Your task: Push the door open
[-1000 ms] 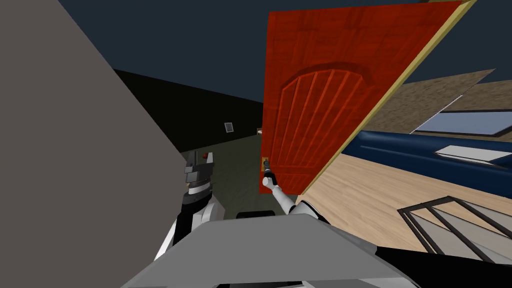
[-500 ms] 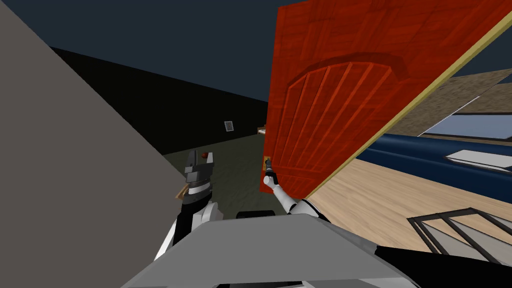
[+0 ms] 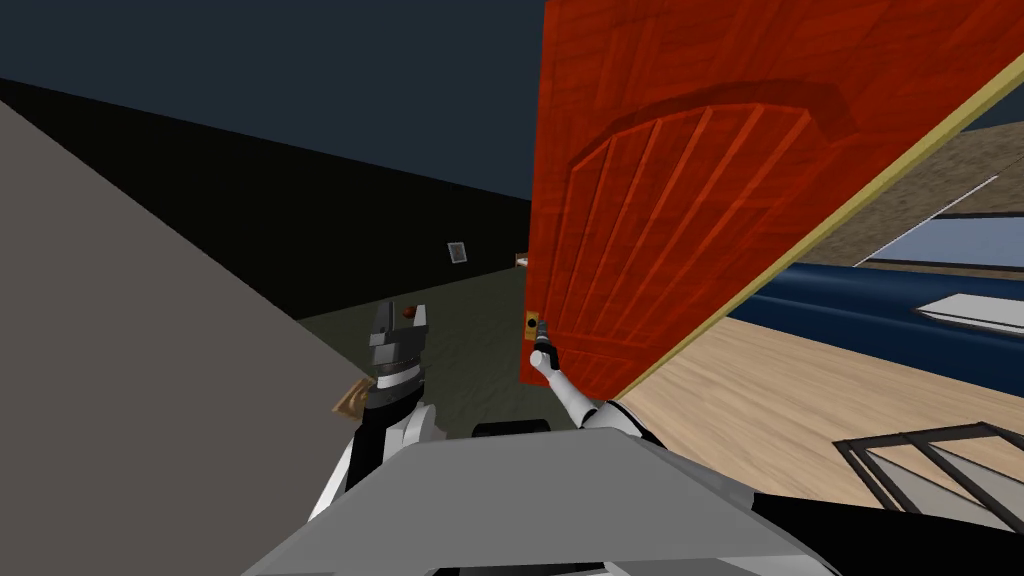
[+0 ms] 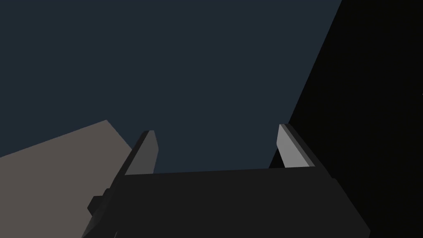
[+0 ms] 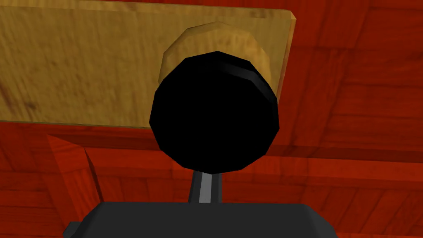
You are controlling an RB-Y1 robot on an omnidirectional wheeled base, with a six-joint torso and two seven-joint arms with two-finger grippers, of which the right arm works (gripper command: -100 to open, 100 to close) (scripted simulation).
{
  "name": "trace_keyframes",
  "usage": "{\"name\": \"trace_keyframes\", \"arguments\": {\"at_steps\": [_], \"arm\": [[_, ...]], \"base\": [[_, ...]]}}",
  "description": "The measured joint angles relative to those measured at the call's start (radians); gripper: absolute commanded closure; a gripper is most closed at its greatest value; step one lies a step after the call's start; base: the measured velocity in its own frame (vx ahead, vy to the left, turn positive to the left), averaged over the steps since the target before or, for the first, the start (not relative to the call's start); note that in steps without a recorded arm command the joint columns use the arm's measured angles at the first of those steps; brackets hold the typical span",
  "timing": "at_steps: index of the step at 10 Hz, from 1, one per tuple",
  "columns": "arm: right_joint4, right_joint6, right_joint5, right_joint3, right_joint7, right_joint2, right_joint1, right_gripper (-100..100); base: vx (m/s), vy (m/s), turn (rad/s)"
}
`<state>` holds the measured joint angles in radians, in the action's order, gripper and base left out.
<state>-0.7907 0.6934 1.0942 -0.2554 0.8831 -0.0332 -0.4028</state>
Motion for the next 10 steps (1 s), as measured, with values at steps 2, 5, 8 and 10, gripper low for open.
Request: {"name": "trace_keyframes", "arguments": {"at_steps": [2,5,8,10], "arm": [[-0.007,0.033,0.039,-0.019,0.024,-0.006,0.004,-100],[-0.02,0.074,0.095,-0.045,0.062,-0.007,0.011,-100],[-0.025,0.121,0.152,-0.073,0.095,0.002,0.015,-100],[-0.033,0.15,0.19,-0.089,0.12,0.014,0.017,-100]], "base": [[-0.118,-0.021,0.104],[-0.097,-0.007,0.118],[-0.088,-0.008,0.116],[-0.092,0.0,0.111]]}}
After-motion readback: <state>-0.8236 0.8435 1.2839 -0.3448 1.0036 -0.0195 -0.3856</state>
